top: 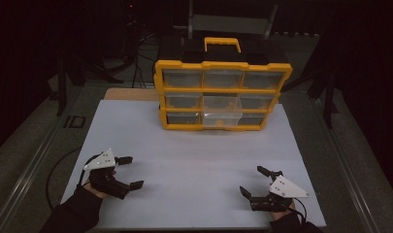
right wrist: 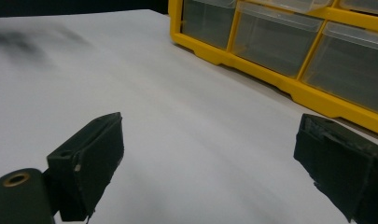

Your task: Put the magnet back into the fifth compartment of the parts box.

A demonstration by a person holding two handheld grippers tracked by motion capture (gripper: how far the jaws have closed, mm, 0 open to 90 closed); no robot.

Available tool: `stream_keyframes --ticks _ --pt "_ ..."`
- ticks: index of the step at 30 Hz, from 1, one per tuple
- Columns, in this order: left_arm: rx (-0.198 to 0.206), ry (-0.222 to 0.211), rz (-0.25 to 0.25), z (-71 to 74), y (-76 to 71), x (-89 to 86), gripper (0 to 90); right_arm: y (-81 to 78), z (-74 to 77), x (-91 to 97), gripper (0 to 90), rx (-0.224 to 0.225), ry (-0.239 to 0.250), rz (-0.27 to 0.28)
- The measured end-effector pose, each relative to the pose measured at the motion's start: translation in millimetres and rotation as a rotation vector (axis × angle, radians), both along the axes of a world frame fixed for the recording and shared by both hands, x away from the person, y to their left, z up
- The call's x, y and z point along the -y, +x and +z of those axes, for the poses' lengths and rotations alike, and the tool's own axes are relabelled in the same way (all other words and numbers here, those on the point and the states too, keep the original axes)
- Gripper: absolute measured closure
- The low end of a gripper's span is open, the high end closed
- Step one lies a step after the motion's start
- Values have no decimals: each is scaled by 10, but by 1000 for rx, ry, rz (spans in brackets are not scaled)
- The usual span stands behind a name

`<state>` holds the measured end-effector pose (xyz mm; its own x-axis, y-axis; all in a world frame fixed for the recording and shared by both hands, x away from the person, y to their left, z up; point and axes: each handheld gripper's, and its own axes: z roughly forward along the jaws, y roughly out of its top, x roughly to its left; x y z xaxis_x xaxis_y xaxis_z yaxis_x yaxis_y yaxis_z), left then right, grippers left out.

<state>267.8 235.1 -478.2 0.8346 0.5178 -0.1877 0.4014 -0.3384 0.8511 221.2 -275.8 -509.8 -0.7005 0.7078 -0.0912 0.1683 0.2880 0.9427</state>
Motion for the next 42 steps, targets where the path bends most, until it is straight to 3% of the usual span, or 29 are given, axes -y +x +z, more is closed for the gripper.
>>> stream_keyframes --ticks 9,16,23,28,35,39,40,42 --pt "11 -7 10 -78 -92 -6 2 -2 0 0 83 3 -3 -1" --pt "3 -42 74 -232 -143 -123 2 -3 0 -5 83 0 -3 0" --pt "25 -26 124 -281 -203 -159 2 -4 0 -4 84 1 -4 2" --pt "70 25 215 -310 -273 -114 2 -3 1 -1 83 3 -4 3" --pt "98 3 280 -337 -286 -133 2 -5 1 -3 84 4 -5 6" --pt "112 25 307 -344 -295 -126 2 -3 1 -2 84 4 -5 7" --pt "107 16 348 -347 -301 -115 2 -3 1 -2 84 5 -6 7" --pt "95 21 376 -367 -295 -110 2 -6 4 -3 84 5 -3 6"
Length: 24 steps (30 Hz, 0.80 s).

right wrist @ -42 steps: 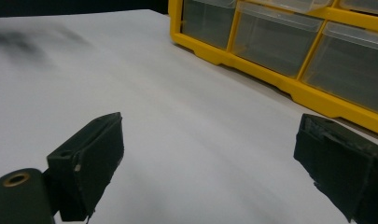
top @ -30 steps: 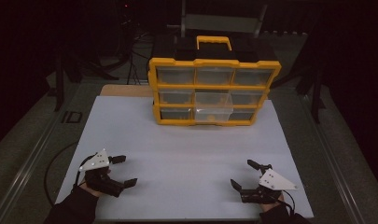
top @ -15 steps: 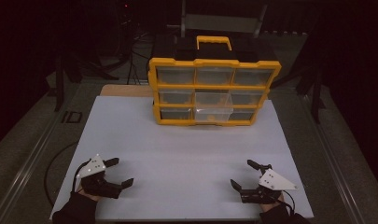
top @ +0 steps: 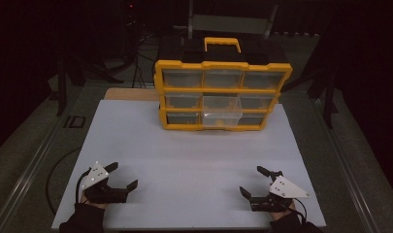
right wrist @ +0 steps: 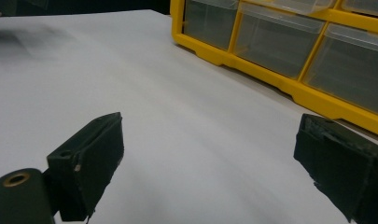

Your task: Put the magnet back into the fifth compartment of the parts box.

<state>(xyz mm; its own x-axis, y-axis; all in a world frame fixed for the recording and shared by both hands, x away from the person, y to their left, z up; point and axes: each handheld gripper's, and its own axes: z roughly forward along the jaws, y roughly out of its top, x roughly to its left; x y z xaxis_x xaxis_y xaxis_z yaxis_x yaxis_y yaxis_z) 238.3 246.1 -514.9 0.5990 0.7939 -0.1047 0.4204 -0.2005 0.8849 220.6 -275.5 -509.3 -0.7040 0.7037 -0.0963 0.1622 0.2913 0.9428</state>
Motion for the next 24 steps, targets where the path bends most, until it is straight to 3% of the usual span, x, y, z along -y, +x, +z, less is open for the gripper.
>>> stream_keyframes --ticks 9,15,24 --pt "21 23 38 -21 -11 26 2 2 -7 1 84 -5 -3 1" --pt "57 26 68 -12 -34 24 2 3 -9 -2 84 -7 -5 2" --pt "57 28 47 -39 -18 30 2 12 -22 -4 84 -15 -5 3"
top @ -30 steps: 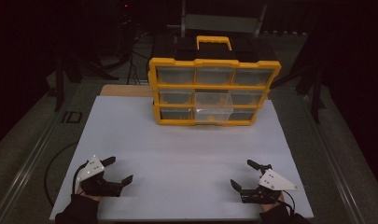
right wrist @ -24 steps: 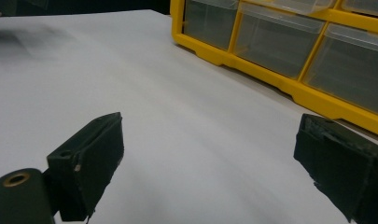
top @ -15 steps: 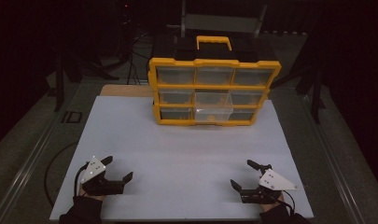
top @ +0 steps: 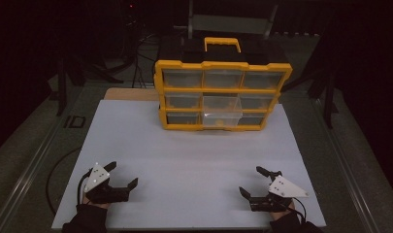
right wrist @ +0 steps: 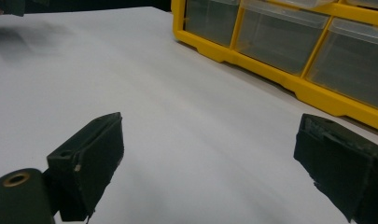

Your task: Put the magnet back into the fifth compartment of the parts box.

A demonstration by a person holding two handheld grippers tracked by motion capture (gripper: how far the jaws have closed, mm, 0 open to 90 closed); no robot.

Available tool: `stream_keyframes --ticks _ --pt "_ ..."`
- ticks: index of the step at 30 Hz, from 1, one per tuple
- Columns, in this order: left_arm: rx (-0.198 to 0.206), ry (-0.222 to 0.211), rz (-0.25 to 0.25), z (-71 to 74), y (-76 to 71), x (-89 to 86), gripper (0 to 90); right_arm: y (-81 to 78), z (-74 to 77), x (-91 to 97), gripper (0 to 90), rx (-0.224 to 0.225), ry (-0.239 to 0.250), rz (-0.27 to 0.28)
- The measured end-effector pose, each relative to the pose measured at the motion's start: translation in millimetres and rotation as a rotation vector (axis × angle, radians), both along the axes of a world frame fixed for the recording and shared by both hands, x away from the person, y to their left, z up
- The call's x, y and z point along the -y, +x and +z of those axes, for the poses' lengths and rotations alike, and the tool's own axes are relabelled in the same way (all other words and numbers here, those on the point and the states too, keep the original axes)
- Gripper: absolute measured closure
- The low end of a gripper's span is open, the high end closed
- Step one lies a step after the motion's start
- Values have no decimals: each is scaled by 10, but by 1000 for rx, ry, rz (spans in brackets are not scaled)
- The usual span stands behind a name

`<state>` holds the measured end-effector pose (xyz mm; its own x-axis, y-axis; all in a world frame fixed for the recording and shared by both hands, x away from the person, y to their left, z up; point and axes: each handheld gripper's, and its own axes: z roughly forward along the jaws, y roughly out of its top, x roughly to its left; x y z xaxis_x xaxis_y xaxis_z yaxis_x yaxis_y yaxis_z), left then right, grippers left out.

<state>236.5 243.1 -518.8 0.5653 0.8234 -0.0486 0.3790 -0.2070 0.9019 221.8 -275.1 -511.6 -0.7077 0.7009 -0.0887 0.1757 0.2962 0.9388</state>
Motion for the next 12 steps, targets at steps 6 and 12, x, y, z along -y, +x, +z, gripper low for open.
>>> stream_keyframes --ticks 6,12 --pt "8 -18 -5 3 -6 -12 2 8 -8 -5 83 -2 -3 2" --pt "7 -22 -7 -1 -1 -17 2 11 -10 -2 84 -1 -4 2"
